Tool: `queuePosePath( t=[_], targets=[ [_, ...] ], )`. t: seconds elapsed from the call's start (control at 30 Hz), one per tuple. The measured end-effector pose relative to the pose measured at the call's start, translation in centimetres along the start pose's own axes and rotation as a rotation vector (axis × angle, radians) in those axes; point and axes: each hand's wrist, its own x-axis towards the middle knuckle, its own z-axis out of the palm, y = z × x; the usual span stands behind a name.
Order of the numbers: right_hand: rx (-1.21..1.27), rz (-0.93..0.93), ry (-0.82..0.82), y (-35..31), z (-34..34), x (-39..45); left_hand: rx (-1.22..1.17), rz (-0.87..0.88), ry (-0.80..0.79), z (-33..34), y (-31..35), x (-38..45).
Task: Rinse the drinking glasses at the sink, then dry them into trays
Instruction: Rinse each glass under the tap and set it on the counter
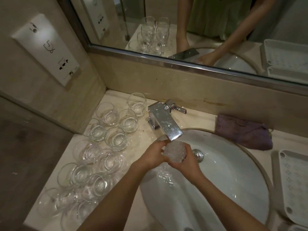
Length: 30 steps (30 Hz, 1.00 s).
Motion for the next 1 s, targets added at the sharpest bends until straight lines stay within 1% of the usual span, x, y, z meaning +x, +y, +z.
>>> queuePosePath(
  t=[0.07,0.13,0.17,0.23,0.33,0.4,0.53,0.6,0.63,0.7,0.73,0.77,0.87,1.0],
  targets=[
    [-0.049,-0.086,0.052,-0.3,0.9,-0.1,-0.084,-0.011,0.012,-0.1,-0.4,-0.1],
    [-0.128,-0.148,0.019,-1.0,0.9,0.2,-0.131,-0.029,0.052,-0.2,-0.8,-0.2],
    [-0.139,-0.151,-0.001,-1.2,0.8,0.5,-0.136,-0.031,0.068,-0.1,-1.0,-0.2],
    [-0.103,-0.114,-0.007,-1.0,0.5,0.8,-0.120,-0.007,0.084,0.2,-0.8,-0.1],
    [0.034,-0.043,0.030,-0.5,0.6,0.8,-0.038,0.069,0.102,0.7,-0.2,0.0],
    [0.118,-0.010,0.038,-0.5,0.5,0.8,0.001,0.077,0.109,0.6,-0.5,0.2],
    [0.130,0.037,-0.107,-1.6,-0.7,1.1,0.021,0.040,0.108,0.2,-1.8,0.4],
    [0.062,0.044,-0.145,-2.0,-1.2,1.4,-0.011,0.037,0.096,0.3,-2.1,0.3],
    [-0.016,0.026,-0.157,-2.2,-1.3,1.4,-0.025,0.034,0.077,0.4,-2.1,0.1],
    [-0.247,-0.050,-0.178,-2.1,-1.5,1.5,-0.065,0.029,0.050,0.8,-2.6,0.0],
    [-0.322,-0.083,-0.173,-1.9,-1.7,1.5,-0.088,0.026,0.059,1.0,-2.9,0.0],
    [-0.337,-0.100,-0.163,-1.7,-1.9,1.4,-0.101,0.025,0.075,1.3,-3.3,0.0],
    [-0.244,-0.089,-0.096,-1.6,-1.8,1.0,-0.110,0.030,0.066,1.8,-3.2,0.1],
    [0.066,0.065,-0.055,-1.8,-1.2,0.8,-0.015,0.054,0.074,1.7,-2.4,0.4]
  ],
)
